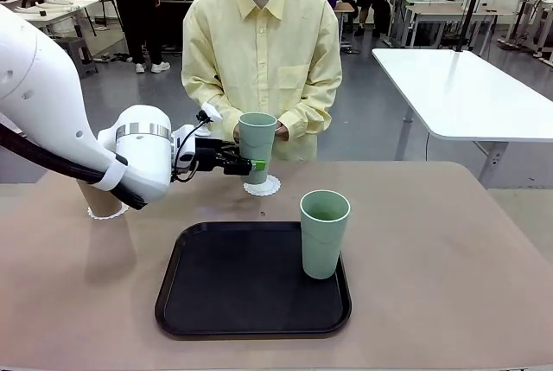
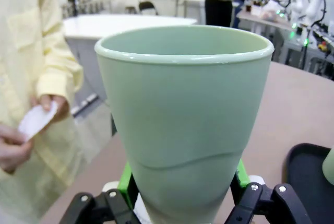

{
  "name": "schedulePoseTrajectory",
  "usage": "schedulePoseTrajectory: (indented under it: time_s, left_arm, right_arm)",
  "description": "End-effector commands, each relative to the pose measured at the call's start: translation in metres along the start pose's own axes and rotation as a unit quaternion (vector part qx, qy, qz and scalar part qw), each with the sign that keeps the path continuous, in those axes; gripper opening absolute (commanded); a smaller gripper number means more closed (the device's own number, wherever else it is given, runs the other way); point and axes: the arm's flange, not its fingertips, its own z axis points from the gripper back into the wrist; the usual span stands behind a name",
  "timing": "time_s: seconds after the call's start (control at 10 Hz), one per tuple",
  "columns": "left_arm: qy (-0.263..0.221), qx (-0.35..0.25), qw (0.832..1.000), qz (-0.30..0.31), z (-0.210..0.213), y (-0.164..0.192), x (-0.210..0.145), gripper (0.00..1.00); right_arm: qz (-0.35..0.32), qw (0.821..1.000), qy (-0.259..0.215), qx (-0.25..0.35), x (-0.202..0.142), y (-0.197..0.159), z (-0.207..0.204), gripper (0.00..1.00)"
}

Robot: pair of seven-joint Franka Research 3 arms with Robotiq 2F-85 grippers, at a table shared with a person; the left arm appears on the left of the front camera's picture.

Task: Place coasters on the table and set cups on them.
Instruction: Take one Reusable plastic cup from the Flat Tray and place it on a coaster set by the human.

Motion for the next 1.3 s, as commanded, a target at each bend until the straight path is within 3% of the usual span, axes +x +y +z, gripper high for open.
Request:
schedulePoseTrajectory:
  time_s: [0.0,0.4,0.8,1.2]
  left_arm:
    - [-0.027,-0.003,1.000,0.001,-0.003,0.003,0.006,0.83]
    - [-0.040,0.004,0.999,0.011,-0.017,0.002,0.001,0.83]
    - [-0.079,0.051,0.995,-0.017,-0.026,-0.011,-0.010,0.83]
    - [-0.072,0.068,0.995,-0.033,-0.022,-0.016,-0.026,0.83]
  right_arm:
    - [0.010,1.000,0.000,0.010,0.002,-0.001,0.000,1.00]
    - [0.010,1.000,0.000,0.010,0.002,-0.001,0.000,1.00]
    - [0.010,1.000,0.000,0.010,0.002,-0.001,0.000,1.00]
    - [0.010,1.000,0.000,0.010,0.002,-0.001,0.000,1.00]
